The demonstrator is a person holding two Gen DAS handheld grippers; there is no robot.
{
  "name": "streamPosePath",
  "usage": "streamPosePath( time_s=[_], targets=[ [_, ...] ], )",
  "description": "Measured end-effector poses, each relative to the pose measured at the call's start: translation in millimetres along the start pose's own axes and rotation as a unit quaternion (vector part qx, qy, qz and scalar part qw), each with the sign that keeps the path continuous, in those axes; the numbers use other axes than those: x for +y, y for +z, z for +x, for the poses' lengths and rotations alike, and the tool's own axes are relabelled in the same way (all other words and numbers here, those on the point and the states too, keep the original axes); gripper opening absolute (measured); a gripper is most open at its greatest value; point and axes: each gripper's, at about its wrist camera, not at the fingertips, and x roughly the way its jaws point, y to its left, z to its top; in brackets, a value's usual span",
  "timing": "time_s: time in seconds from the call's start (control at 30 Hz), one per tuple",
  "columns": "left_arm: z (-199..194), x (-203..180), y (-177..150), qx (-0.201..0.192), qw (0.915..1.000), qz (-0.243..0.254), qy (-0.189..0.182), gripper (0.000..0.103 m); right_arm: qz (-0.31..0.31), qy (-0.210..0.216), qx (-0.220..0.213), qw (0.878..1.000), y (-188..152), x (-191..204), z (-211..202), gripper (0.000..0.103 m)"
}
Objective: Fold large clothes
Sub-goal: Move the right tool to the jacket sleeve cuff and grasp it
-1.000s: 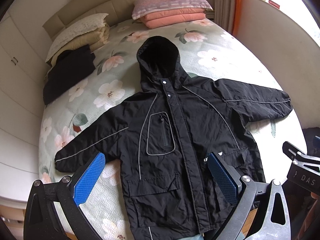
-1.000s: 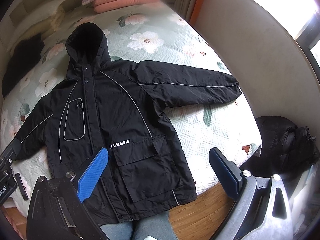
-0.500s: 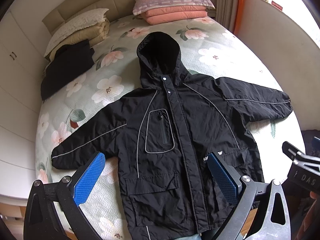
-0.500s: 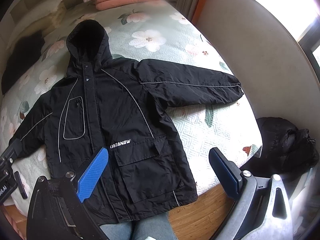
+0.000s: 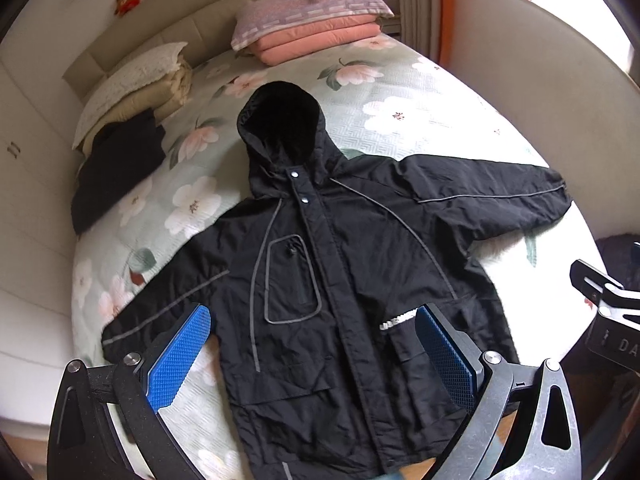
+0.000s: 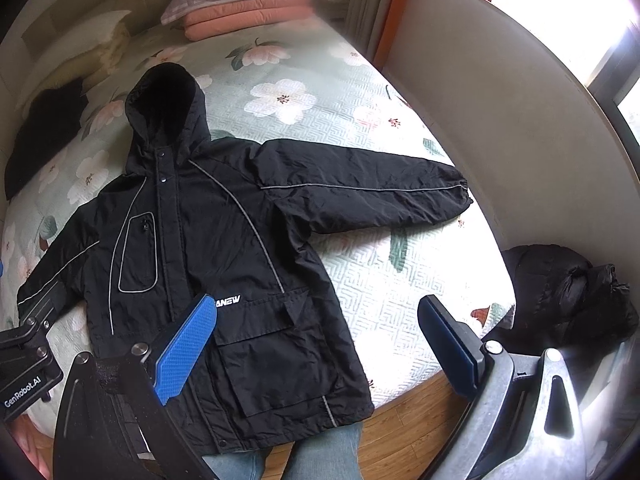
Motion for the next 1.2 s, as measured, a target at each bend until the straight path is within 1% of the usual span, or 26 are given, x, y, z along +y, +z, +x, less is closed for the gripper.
streamPosePath(
  time_s=[0.1,0.2,0.4,0.6,0.7,0.73,0.83,0.9,0.97,1.03,1.07,1.1,1.13,1.2],
  targets=[
    [-1.9,-10.3,0.3,0.012,0.9997,-0.011,0.017,0.102,-0.002,0.012,-0.005,1.000,4.7,-12.0,1.5,0.101],
    [-4.1,-21.3,1.1,0.021,0.9992,-0.024,0.026,0.102,-0.012,0.027,-0.008,1.000,11.2,-24.6,2.9,0.101],
    [-2.1,-57.2,7.6,0.032,0.9981,-0.041,0.032,0.102,-0.030,0.023,-0.002,0.999,22.4,-55.5,18.7,0.101],
    [21.3,-104.7,19.4,0.044,0.9977,-0.041,0.031,0.102,-0.026,0.013,0.012,1.000,38.6,-114.2,62.8,0.101],
    [41.1,-129.7,31.7,0.042,0.9977,-0.039,0.037,0.102,-0.003,0.014,0.002,1.000,57.0,-162.4,91.8,0.101],
    [49.3,-137.4,36.6,0.041,0.9978,-0.040,0.034,0.102,0.007,0.009,-0.002,1.000,64.4,-182.2,104.0,0.101],
    [74.3,-153.8,50.5,0.022,0.9983,-0.044,0.032,0.102,0.030,0.022,-0.006,0.999,85.2,-235.4,146.7,0.101],
    [104.1,-168.6,61.6,0.002,0.9984,-0.044,0.036,0.102,0.044,0.040,-0.017,0.998,96.5,-268.9,178.7,0.101],
    [135.0,-179.5,69.8,-0.004,0.9982,-0.044,0.041,0.102,0.064,0.039,-0.021,0.997,106.8,-304.6,220.9,0.101],
    [170.4,-187.5,77.8,-0.002,0.9982,-0.050,0.034,0.102,0.091,0.046,-0.009,0.995,113.7,-333.8,262.9,0.101],
    [188.5,-191.3,81.1,0.004,0.9981,-0.054,0.029,0.102,0.107,0.052,0.002,0.993,115.6,-347.1,281.5,0.098],
    [203.9,-194.2,83.7,0.005,0.9980,-0.059,0.020,0.102,0.128,0.072,0.013,0.989,116.5,-362.7,304.5,0.096],
    [222.0,-196.6,85.7,0.008,0.9978,-0.065,0.011,0.102,0.142,0.084,0.019,0.986,116.9,-373.5,322.6,0.092],
    [247.9,-201.1,87.0,0.015,0.9975,-0.069,0.006,0.102,0.148,0.078,0.028,0.986,117.3,-384.3,352.5,0.090]
  ],
)
